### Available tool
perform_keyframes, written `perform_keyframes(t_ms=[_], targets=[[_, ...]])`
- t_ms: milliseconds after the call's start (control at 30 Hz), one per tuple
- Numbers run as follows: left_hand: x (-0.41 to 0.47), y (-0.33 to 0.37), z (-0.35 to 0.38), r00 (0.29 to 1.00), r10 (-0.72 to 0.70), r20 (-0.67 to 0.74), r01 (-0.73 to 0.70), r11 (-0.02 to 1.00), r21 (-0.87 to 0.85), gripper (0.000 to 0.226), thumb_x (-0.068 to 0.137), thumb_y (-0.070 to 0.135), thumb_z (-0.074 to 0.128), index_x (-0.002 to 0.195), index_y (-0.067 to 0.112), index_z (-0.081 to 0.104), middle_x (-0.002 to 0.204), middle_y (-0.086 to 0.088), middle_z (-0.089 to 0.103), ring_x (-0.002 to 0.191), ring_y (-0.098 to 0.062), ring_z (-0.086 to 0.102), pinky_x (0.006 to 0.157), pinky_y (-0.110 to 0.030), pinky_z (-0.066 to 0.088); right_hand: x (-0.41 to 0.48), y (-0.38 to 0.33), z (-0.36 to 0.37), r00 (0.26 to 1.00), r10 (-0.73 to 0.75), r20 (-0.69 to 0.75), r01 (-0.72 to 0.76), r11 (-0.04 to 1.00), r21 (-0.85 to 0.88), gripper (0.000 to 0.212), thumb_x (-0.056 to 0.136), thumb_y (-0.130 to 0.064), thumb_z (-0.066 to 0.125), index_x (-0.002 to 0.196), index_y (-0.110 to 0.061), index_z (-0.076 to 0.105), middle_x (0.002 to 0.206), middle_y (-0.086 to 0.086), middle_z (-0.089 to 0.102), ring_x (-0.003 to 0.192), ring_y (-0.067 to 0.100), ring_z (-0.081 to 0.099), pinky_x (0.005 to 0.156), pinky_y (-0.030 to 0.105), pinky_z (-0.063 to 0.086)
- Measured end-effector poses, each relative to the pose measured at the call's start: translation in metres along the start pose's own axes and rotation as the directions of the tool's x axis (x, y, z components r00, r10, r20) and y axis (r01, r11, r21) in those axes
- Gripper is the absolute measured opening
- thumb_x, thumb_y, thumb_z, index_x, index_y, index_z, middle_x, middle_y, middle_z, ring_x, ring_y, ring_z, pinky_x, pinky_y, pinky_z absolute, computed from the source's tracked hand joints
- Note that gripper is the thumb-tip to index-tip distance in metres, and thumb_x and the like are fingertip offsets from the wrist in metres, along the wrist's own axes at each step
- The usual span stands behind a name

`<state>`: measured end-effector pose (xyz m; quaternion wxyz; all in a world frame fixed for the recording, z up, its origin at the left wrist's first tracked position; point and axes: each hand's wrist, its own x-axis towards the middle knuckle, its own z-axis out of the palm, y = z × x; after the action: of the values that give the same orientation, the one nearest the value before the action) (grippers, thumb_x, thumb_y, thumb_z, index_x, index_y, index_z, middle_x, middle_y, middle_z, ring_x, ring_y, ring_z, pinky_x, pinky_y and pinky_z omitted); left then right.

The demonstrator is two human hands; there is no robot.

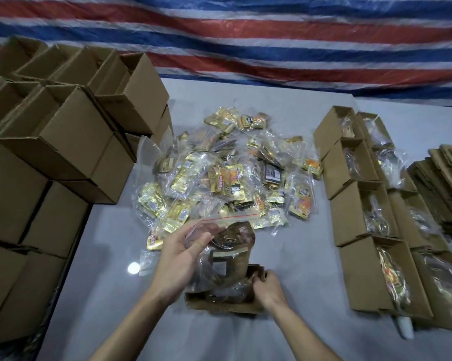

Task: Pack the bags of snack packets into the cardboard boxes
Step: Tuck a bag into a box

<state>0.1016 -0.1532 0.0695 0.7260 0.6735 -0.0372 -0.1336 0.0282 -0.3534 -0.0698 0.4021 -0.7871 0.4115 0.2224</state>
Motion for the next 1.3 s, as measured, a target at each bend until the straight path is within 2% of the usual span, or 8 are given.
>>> perform_keyframes(t_ms=[233, 467, 567, 667, 767, 900, 1067, 1300], targets=[[-0.011, -0.057, 0.018, 0.999, 0.005, 0.038, -0.008, 0.998, 0.059, 0.032, 0.091, -0.014, 0.055, 0.088, 0.011, 0.074, 0.096, -0.005, 0.075, 0.092, -0.016, 0.071, 0.081, -0.027, 0.053, 0.005, 0.001, -0.005, 0.996, -0.045, 0.075, 0.046, 0.999, -0.007, 0.022, 0.097, -0.022, 0.049, 0.114, -0.010, 0.058, 0.114, 0.010, 0.065, 0.112, 0.030, 0.060, 0.096, 0.037, 0.048], [0.001, -0.070, 0.029, 0.990, 0.111, 0.084, -0.109, 0.994, -0.030, 0.022, 0.090, 0.016, 0.062, 0.088, 0.031, 0.078, 0.098, -0.004, 0.076, 0.098, -0.022, 0.071, 0.087, -0.031, 0.055, 0.011, 0.001, -0.005, 0.994, -0.072, 0.085, 0.073, 0.997, -0.011, 0.029, 0.087, -0.006, 0.051, 0.111, -0.009, 0.067, 0.113, 0.007, 0.070, 0.111, 0.024, 0.063, 0.092, 0.031, 0.050], [0.002, -0.093, 0.018, 0.967, 0.084, 0.239, -0.138, 0.966, 0.219, 0.023, 0.091, 0.007, 0.066, 0.091, 0.025, 0.079, 0.104, 0.007, 0.075, 0.106, -0.013, 0.065, 0.094, -0.024, 0.047, 0.012, -0.001, -0.004, 0.997, -0.047, 0.058, 0.046, 0.999, 0.018, 0.020, 0.087, -0.007, 0.054, 0.105, -0.008, 0.063, 0.106, 0.009, 0.070, 0.106, 0.028, 0.065, 0.089, 0.033, 0.052], [0.005, -0.112, 0.004, 0.909, 0.044, 0.415, -0.330, 0.684, 0.651, 0.025, 0.090, 0.008, 0.063, 0.097, 0.027, 0.078, 0.106, 0.016, 0.069, 0.104, -0.012, 0.054, 0.094, -0.025, 0.039, 0.012, -0.001, -0.005, 0.996, -0.041, 0.076, 0.042, 0.999, -0.011, 0.019, 0.086, -0.007, 0.052, 0.104, -0.011, 0.058, 0.105, 0.008, 0.069, 0.104, 0.028, 0.063, 0.090, 0.033, 0.051], [0.007, -0.109, 0.011, 0.867, 0.074, 0.493, -0.479, 0.396, 0.783, 0.038, 0.068, 0.009, 0.071, 0.101, 0.028, 0.073, 0.096, 0.017, 0.068, 0.088, -0.011, 0.059, 0.083, -0.020, 0.037, 0.011, -0.003, -0.006, 0.996, -0.046, 0.077, 0.047, 0.999, -0.017, 0.022, 0.085, -0.007, 0.050, 0.105, -0.012, 0.057, 0.105, 0.008, 0.068, 0.102, 0.028, 0.063, 0.090, 0.034, 0.051], [-0.006, -0.116, 0.021, 0.838, 0.010, 0.546, -0.518, 0.331, 0.789, 0.046, 0.073, 0.033, 0.061, 0.118, 0.036, 0.065, 0.107, 0.017, 0.067, 0.087, -0.010, 0.062, 0.081, -0.021, 0.042, 0.013, -0.004, -0.006, 0.997, -0.047, 0.065, 0.048, 0.999, -0.010, 0.019, 0.085, -0.009, 0.051, 0.102, -0.015, 0.057, 0.105, 0.007, 0.069, 0.101, 0.027, 0.063, 0.089, 0.033, 0.051], [0.001, -0.129, 0.015, 0.882, -0.166, 0.441, -0.385, 0.285, 0.878, 0.052, 0.100, 0.058, 0.018, 0.140, 0.043, 0.047, 0.139, 0.021, 0.050, 0.126, -0.007, 0.046, 0.108, -0.028, 0.028, 0.013, -0.004, -0.004, 0.997, -0.057, 0.058, 0.057, 0.998, 0.008, 0.015, 0.088, -0.017, 0.052, 0.102, -0.019, 0.056, 0.106, 0.004, 0.069, 0.100, 0.025, 0.065, 0.092, 0.037, 0.052], [0.025, -0.121, 0.024, 0.883, -0.384, 0.270, -0.027, 0.533, 0.846, 0.017, 0.096, 0.047, 0.055, 0.110, 0.044, 0.065, 0.116, 0.019, 0.058, 0.113, -0.008, 0.056, 0.093, -0.029, 0.043, 0.010, -0.008, -0.002, 0.999, -0.045, 0.011, 0.045, 0.999, 0.021, 0.011, 0.094, -0.028, 0.051, 0.100, -0.021, 0.056, 0.111, 0.005, 0.067, 0.106, 0.027, 0.063, 0.094, 0.038, 0.049]])
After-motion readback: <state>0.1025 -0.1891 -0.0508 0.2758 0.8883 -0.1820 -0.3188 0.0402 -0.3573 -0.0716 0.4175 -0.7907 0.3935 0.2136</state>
